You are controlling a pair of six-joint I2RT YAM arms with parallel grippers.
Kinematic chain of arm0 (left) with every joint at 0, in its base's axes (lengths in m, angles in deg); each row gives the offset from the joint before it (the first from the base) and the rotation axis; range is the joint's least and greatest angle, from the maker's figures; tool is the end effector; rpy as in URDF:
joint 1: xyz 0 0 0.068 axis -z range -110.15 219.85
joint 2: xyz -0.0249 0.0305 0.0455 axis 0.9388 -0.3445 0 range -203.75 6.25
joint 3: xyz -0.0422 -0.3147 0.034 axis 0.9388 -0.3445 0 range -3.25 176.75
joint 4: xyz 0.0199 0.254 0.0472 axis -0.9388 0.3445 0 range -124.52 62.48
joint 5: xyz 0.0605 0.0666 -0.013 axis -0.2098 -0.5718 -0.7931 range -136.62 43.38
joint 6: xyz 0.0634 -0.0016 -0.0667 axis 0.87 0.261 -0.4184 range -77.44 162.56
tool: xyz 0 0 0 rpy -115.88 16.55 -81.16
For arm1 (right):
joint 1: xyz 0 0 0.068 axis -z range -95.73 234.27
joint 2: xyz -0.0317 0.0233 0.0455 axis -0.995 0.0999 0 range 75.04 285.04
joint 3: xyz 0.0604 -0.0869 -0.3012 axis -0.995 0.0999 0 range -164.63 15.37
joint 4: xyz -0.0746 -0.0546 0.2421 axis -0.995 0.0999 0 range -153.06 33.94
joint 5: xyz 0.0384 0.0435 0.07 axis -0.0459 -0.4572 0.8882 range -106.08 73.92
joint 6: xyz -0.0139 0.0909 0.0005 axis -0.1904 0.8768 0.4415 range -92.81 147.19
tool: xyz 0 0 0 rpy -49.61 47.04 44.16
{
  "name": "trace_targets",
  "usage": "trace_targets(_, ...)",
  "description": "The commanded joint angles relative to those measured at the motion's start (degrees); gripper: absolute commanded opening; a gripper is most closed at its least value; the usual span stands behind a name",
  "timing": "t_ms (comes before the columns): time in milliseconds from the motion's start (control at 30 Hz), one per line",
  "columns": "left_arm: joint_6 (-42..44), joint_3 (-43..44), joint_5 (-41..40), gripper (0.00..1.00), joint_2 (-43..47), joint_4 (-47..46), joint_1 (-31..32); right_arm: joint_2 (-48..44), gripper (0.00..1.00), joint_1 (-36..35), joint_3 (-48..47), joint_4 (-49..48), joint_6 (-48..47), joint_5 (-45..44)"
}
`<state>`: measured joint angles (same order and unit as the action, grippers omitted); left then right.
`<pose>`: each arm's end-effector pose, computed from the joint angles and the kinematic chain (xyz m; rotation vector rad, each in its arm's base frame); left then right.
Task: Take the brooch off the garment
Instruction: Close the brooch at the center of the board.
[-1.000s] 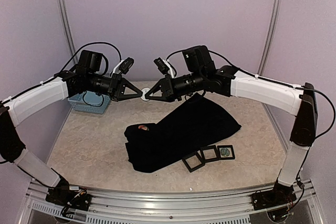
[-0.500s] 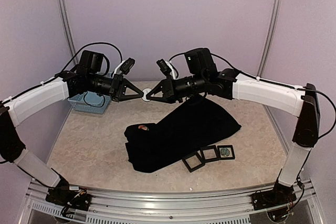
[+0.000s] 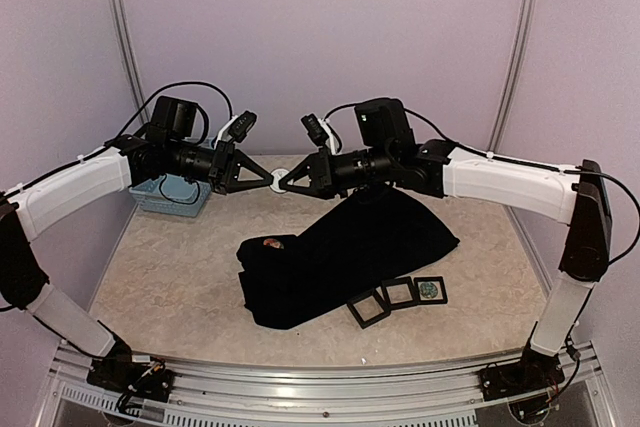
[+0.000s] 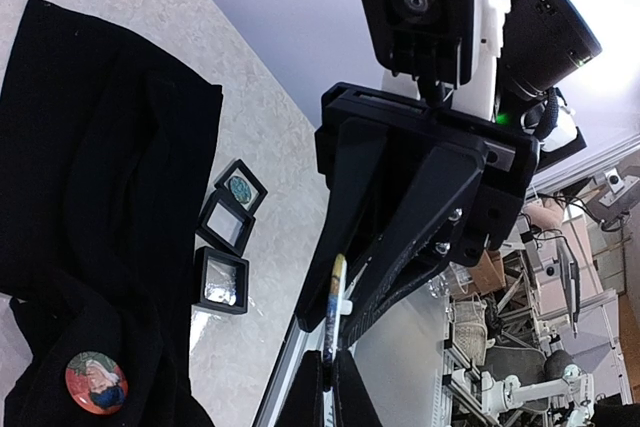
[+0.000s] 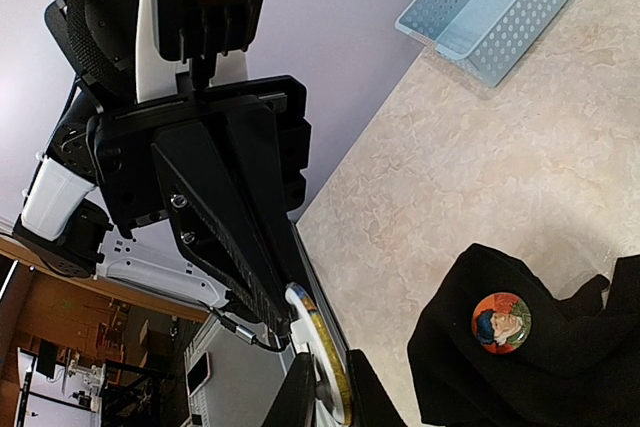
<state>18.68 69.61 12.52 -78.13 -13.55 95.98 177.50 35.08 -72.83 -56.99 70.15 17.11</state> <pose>0.2716 -0.2122 0.3716 0.7067 2.1222 -1.5934 0.2738 0.3863 0.3667 -0.5714 2.1581 1.5477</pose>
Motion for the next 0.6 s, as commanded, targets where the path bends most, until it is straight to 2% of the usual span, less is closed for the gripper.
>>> trace_targets(0,-1.32,-0.25,3.91,0.0,1.19,0.56,-1.32,-0.94,0.11,4.08,2.29,5.32,-0.77,-8.1)
trace_targets(167,-1.26,-0.43,3.97,0.0,1.1,0.43,-1.37,-2.11,0.18,4.06,3.56,1.39,-1.64,-5.43)
trace_targets(400,-0.65,-1.16,4.7,0.0,1.15,-0.96,-1.52,-5.19,0.44,4.63,4.18,-8.91,-3.95,5.38)
trace_targets(567,-0.3,-2.49,5.5,0.0,1.47,-3.17,-1.44,-4.09,0.5,5.24,3.74,-11.34,-2.21,10.87)
